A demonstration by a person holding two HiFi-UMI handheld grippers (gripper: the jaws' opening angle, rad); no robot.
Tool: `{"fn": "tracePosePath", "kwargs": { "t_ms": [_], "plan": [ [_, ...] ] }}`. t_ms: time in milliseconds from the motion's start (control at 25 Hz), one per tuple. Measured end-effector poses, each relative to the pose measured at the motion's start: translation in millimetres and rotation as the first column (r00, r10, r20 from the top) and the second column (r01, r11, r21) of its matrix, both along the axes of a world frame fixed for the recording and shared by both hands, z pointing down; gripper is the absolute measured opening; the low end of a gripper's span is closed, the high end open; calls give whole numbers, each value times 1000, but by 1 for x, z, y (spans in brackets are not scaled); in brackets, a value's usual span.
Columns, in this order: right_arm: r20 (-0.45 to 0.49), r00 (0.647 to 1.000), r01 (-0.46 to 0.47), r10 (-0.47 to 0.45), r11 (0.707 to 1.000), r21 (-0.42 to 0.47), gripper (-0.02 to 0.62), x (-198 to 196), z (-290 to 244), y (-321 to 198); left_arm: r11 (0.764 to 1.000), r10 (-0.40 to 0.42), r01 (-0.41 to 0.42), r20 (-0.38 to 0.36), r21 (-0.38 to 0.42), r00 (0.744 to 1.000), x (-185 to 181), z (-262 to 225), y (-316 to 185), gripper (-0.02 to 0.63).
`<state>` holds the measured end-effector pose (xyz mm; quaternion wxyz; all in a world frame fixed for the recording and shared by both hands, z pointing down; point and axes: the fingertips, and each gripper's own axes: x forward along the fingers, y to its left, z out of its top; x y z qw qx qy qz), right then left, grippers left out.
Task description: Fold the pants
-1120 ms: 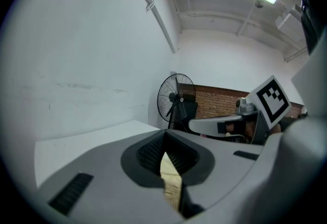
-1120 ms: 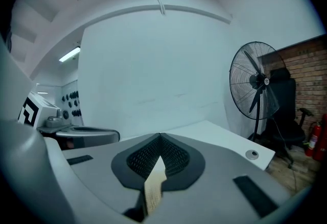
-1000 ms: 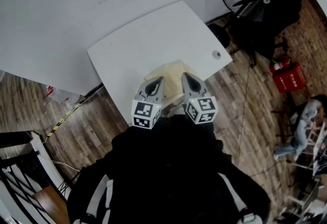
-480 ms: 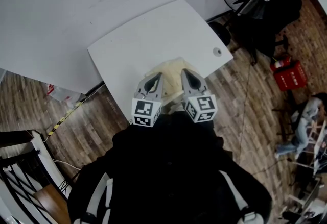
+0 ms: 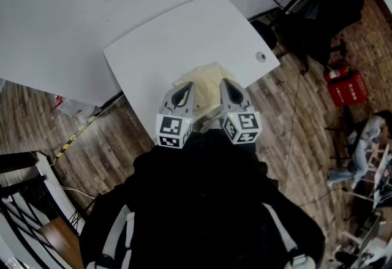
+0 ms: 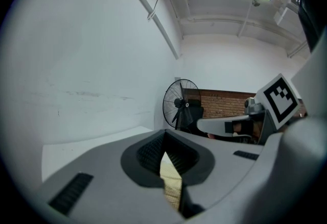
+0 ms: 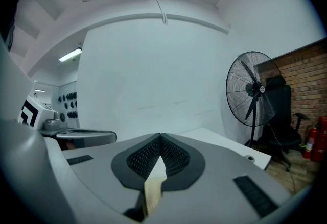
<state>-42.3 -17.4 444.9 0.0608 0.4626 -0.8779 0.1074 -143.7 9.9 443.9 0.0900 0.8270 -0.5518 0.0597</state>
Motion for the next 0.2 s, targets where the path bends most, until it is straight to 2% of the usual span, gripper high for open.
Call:
{"fn": "tracePosePath", "kwargs": {
  "t_ms": [200],
  "plan": [
    [6,1000,-16,16,1000,-6,3,5,1,-1,1000,1,-1,6,4,1000,0,-1,-1,2]
  ]
}}
